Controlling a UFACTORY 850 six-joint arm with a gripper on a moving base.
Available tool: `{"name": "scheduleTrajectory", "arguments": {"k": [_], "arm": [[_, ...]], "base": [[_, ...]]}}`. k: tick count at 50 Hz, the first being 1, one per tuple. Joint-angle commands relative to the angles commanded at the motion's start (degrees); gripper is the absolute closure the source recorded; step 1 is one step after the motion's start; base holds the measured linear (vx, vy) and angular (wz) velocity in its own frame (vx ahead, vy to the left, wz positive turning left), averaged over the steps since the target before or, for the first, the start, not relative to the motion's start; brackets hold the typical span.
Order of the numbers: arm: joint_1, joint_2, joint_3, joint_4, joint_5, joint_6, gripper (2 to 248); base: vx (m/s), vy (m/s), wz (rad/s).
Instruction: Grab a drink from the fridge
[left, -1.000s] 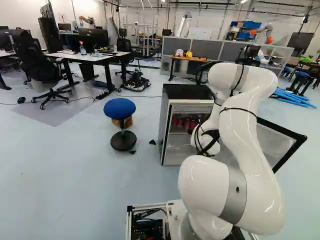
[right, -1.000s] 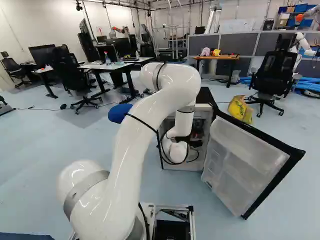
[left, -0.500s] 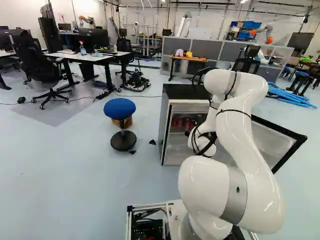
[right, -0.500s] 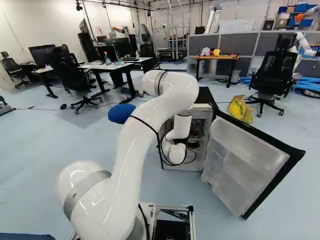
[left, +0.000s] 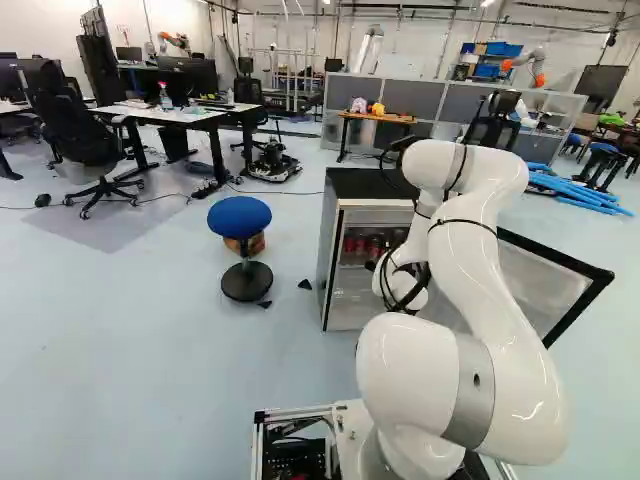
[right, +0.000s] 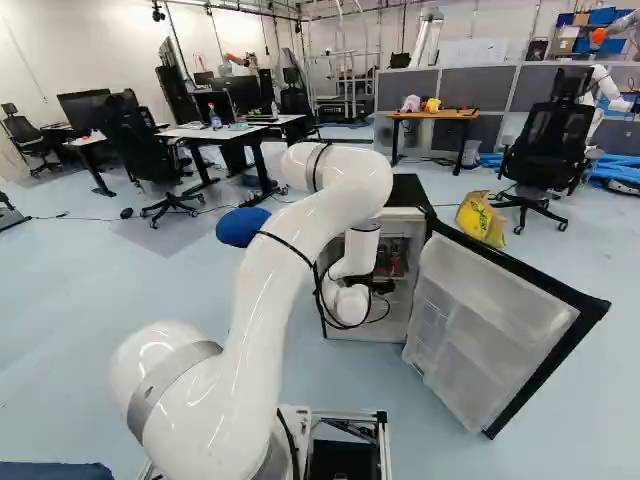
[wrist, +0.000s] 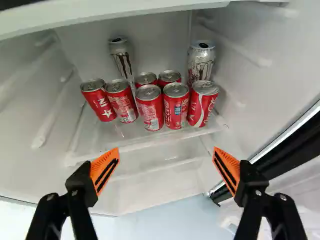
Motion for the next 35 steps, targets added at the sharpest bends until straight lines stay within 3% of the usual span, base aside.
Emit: {"name": "scheduleTrajectory", "arguments": {"k": [35], "arm": [[0.88,-1.56,-3.17,-3.71,-0.08,0.0,3]], "base": [[0.0,0.0,0.0]]}}
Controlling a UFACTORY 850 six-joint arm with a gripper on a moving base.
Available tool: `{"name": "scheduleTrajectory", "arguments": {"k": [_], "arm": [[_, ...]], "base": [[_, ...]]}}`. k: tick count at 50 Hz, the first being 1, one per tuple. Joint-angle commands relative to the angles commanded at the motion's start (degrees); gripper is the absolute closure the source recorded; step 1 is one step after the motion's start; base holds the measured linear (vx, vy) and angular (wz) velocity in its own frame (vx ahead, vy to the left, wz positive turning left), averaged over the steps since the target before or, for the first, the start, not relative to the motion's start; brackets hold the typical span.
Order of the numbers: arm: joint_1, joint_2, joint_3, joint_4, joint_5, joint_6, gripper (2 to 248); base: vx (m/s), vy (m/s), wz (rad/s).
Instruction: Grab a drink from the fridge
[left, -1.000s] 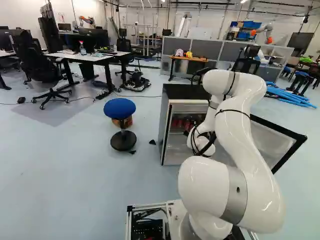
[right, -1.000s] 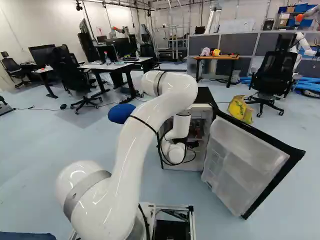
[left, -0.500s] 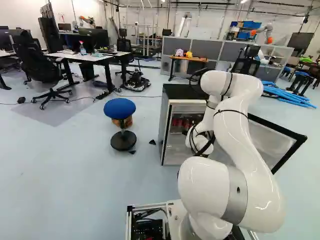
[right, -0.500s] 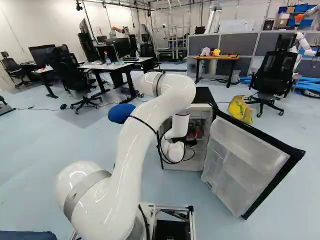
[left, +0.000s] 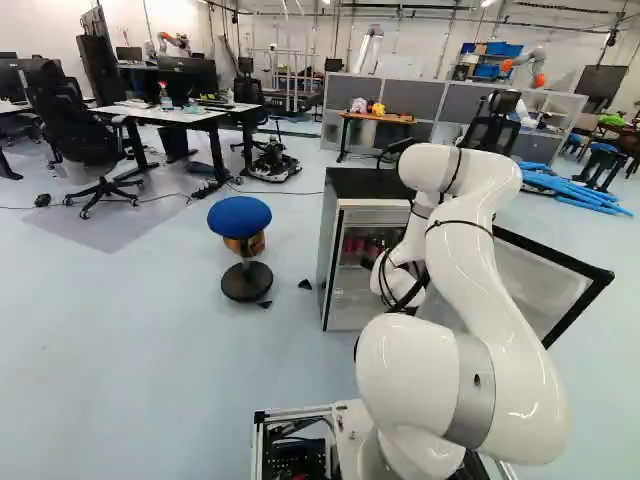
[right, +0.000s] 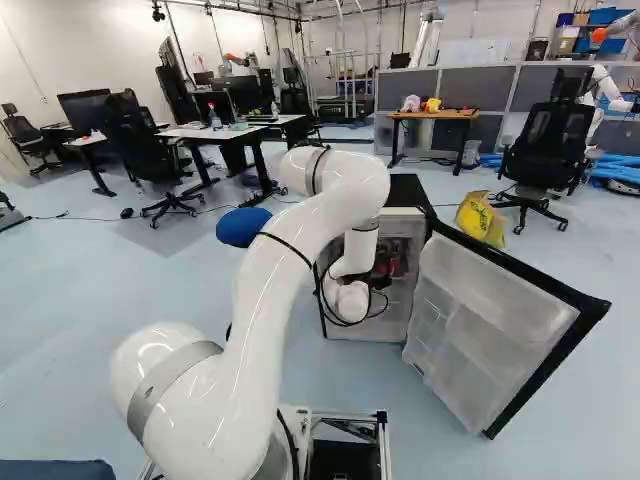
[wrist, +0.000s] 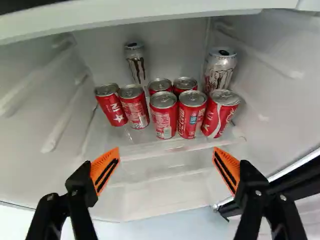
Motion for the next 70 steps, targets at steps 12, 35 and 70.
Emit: {"name": "scheduleTrajectory", "arguments": {"k": [12,35,70], "arm": [[0.25,-0.52,-1.04,-1.56,-0.47,0.0,3],[0.6,-1.25,-2.52,-3.16,-1.07,0.0,3],[0.6,-1.25,-2.52,-3.16,-1.07,0.0,56]], "base": [[0.0,0.0,0.0],[0.0,0.0,0.0],[0.0,0.0,0.0]]}}
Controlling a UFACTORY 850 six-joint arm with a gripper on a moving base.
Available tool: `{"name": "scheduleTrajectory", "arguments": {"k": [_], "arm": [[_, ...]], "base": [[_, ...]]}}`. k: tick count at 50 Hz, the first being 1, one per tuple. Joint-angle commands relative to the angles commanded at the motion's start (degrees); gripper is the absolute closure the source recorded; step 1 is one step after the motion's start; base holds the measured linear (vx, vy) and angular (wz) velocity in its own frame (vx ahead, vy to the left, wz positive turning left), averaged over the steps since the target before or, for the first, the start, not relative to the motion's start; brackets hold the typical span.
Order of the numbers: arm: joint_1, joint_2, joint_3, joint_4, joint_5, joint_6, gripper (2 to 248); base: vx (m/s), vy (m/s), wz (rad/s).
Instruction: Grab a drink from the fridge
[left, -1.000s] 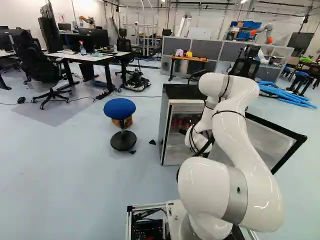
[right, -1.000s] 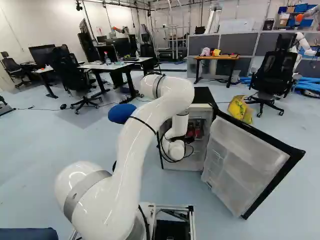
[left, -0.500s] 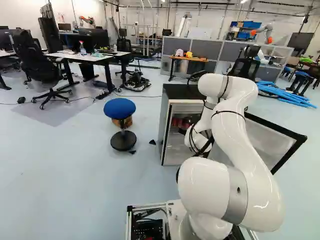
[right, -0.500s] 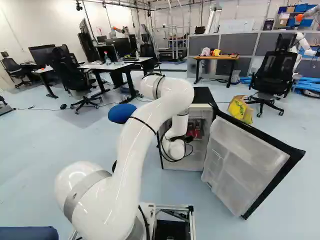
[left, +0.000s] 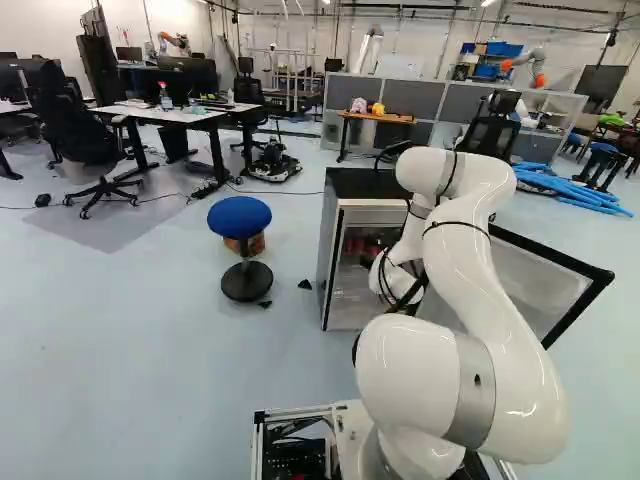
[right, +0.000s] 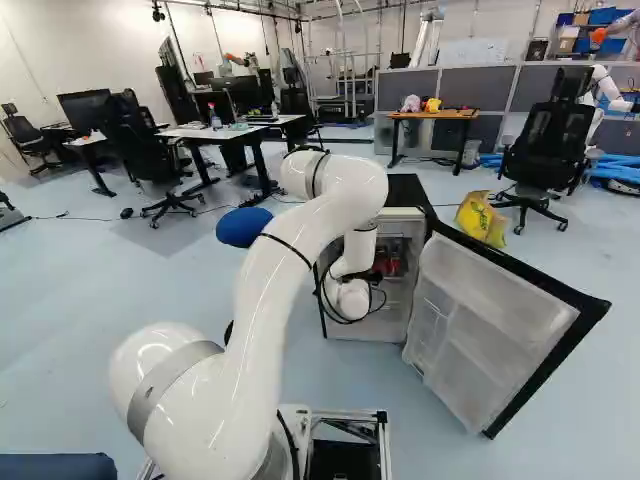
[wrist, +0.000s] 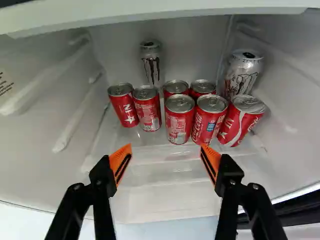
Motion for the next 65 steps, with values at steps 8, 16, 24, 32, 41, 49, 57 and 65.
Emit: {"name": "scheduleTrajectory", "arguments": {"k": [8,16,24,32,41,49,57,65], "arm": [[0.0,0.0,0.0,0.0,0.0,0.0,55],[0.0,0.0,0.0,0.0,0.0,0.0,55],[0.0,0.0,0.0,0.0,0.0,0.0,73],[0.0,0.0,0.0,0.0,0.0,0.0,83],[0.0,0.0,0.0,0.0,0.0,0.0,82],[0.0,0.0,0.0,0.0,0.0,0.0,82],[0.0,0.0,0.0,0.0,0.0,0.0,82],[0.03,-0.06,-0.13,0.0,0.0,0.0,82]], "base": [[0.0,0.0,0.0],[0.0,0.0,0.0],[0.0,0.0,0.0],[0.0,0.0,0.0],[0.0,0.0,0.0],[0.0,0.0,0.0],[0.0,0.0,0.0],[0.0,0.0,0.0]]}}
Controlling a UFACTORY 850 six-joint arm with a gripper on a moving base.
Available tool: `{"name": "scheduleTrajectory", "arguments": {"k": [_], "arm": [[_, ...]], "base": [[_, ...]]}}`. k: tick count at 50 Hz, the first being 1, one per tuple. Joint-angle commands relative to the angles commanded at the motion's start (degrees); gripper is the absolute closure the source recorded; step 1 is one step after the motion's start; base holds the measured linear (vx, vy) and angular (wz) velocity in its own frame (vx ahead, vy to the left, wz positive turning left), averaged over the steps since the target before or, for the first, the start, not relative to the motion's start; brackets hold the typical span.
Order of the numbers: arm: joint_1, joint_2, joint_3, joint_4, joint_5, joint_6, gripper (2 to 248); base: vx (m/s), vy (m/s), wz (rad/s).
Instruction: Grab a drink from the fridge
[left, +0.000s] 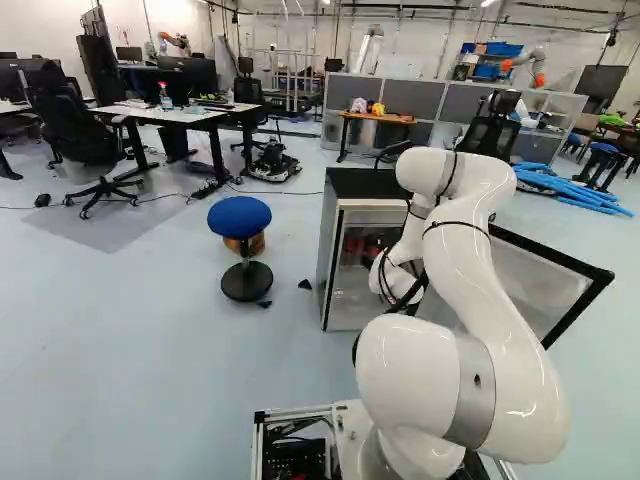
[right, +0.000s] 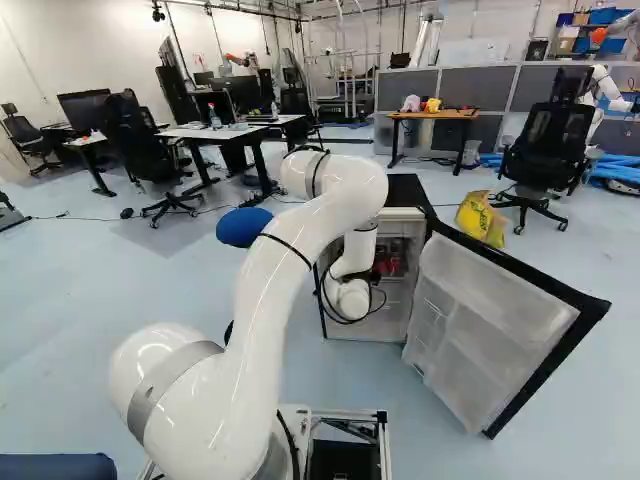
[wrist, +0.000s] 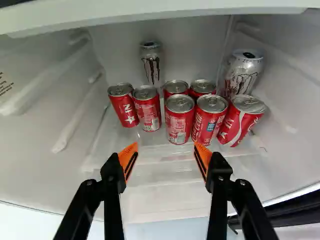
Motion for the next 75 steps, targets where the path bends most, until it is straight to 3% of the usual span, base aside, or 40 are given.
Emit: {"name": "scheduleTrajectory", "arguments": {"k": [75], "arm": [[1.31,-3.07,-6.12,0.0,-2.2,0.0,82]], "base": [[0.0,0.0,0.0]]}}
